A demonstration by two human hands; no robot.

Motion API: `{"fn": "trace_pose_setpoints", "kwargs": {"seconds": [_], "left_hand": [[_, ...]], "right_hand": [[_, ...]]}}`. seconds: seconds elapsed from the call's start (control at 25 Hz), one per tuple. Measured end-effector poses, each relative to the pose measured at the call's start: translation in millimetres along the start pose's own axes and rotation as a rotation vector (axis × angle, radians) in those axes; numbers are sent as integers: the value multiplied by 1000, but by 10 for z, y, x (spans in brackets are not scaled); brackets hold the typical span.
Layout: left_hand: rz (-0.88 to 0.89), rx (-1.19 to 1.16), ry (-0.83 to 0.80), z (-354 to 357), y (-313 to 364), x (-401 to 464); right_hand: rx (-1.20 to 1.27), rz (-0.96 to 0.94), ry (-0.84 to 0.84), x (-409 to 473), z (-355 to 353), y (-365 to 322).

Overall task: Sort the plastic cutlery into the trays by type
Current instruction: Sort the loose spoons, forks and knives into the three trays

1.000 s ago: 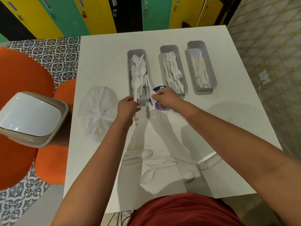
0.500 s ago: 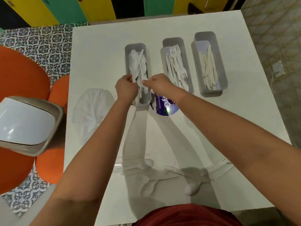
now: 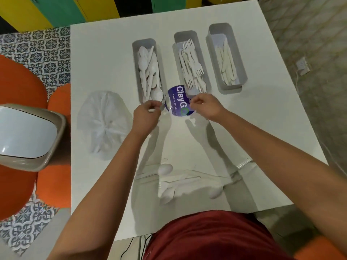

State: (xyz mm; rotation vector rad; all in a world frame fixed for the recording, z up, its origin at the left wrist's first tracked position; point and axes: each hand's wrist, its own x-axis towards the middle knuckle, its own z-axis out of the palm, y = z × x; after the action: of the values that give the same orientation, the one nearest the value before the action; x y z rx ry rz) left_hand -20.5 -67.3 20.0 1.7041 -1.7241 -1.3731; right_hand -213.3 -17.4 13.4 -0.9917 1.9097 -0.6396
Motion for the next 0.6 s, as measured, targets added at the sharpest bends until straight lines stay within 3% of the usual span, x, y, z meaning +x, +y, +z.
{"fn": "trace_pose_setpoints", "kwargs": {"seconds": [0.2,0.6], "left_hand": [[94,164,-114,-22,-372,-516],[58,608,-266,-207,-1124,-1122]], "right_hand": [[-198,-63,-99,-526,189,463],[-711,-114,-414,-1158,386,777]]}}
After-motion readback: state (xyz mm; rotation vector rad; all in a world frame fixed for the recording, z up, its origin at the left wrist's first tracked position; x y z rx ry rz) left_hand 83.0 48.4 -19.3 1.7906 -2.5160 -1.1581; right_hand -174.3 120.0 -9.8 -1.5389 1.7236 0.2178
